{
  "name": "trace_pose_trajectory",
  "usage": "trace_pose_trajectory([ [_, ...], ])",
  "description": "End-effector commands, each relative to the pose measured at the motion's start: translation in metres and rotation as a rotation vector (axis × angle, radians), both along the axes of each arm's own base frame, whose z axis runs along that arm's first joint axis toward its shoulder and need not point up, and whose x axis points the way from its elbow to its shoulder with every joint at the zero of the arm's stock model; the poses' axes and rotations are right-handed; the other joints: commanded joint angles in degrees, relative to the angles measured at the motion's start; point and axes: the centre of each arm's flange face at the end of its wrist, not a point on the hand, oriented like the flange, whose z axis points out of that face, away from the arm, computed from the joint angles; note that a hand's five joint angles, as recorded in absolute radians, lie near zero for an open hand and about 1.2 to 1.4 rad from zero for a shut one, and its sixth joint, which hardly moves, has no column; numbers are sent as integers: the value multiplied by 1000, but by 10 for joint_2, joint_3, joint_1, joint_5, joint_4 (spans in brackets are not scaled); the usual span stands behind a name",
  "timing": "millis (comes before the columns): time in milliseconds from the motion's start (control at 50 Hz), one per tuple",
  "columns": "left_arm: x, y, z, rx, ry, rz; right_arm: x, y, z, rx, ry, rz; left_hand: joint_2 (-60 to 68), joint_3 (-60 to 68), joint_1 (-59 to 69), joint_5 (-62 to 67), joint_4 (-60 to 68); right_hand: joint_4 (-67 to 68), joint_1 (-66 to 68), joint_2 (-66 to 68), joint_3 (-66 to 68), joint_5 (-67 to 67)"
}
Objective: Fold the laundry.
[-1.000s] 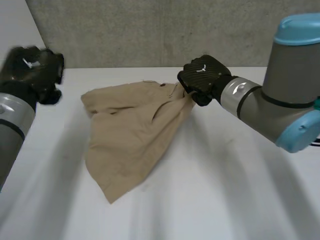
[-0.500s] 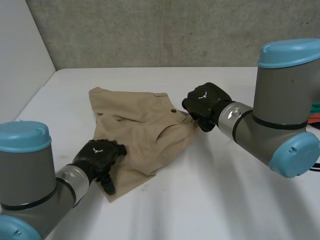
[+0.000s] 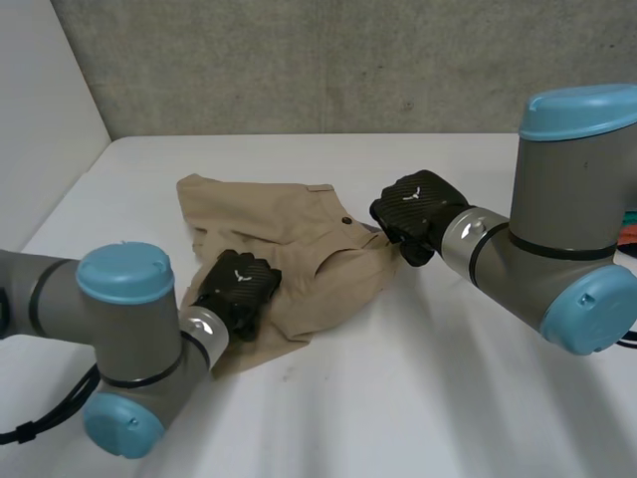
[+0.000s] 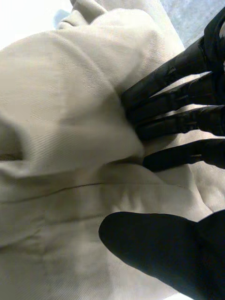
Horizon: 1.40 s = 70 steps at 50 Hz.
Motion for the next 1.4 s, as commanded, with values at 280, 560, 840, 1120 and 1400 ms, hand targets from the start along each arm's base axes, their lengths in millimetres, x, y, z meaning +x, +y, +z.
trace_pose_trajectory([
  [280,22,-2,128,-279,248,86,-18,12,34,8,-16,-35,426,427,414,425,423,114,163,126,122,119],
  [560,53,53,262,-318,360,-34,-68,59,153,-168,-137,-111,426,427,414,425,423,114,163,126,122,119],
  [840,46,13,193,-70,204,19,-35,22,63,158,-165,-124,426,427,414,425,423,-459,-411,-448,-451,-455],
  [1120,53,19,186,-80,171,46,15,27,-27,666,-237,-75,426,427,414,425,423,-465,-416,-453,-457,-460],
  [1400,60,20,189,-82,181,70,25,26,-39,538,-206,-98,426,427,414,425,423,114,163,126,122,119],
])
